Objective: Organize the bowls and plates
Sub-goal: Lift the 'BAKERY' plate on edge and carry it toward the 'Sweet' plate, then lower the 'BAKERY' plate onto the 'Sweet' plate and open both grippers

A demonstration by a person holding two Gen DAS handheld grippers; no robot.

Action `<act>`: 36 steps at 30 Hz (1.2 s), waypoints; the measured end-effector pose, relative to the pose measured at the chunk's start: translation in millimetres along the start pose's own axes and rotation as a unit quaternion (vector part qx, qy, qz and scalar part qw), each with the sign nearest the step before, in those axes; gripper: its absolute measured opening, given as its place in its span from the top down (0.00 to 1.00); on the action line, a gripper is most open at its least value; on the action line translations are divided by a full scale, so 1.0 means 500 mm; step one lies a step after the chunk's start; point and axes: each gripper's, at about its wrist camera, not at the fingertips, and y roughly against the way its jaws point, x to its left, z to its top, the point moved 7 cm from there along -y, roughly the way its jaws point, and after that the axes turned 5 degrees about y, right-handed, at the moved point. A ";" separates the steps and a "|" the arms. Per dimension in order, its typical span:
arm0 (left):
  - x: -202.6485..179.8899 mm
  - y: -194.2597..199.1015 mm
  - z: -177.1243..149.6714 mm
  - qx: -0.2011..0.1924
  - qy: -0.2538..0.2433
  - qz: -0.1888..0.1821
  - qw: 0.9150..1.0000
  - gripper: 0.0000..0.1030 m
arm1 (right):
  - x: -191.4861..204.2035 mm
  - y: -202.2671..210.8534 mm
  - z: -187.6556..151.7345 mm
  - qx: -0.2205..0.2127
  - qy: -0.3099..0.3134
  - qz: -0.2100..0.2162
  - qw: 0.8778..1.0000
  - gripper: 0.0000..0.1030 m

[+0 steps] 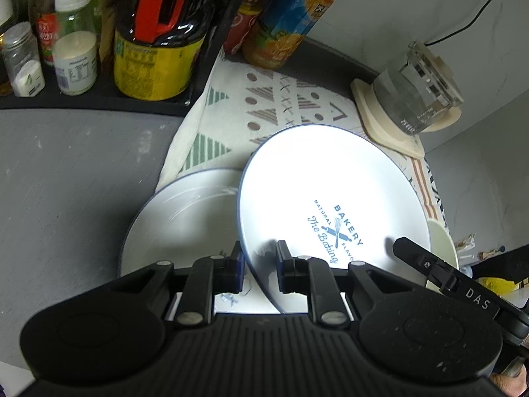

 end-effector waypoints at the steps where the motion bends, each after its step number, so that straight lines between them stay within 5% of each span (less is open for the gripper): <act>1: 0.005 0.000 -0.004 0.002 -0.001 0.000 1.000 0.84 | 0.004 0.001 -0.006 0.001 -0.001 -0.001 1.000 0.88; 19: 0.070 -0.037 -0.063 0.050 -0.015 0.021 0.998 0.84 | 0.046 -0.028 -0.126 0.042 0.010 -0.042 0.998 0.87; 36: 0.102 -0.048 -0.073 0.061 -0.024 0.041 0.997 0.82 | 0.066 -0.063 -0.147 0.076 0.028 -0.066 0.995 0.86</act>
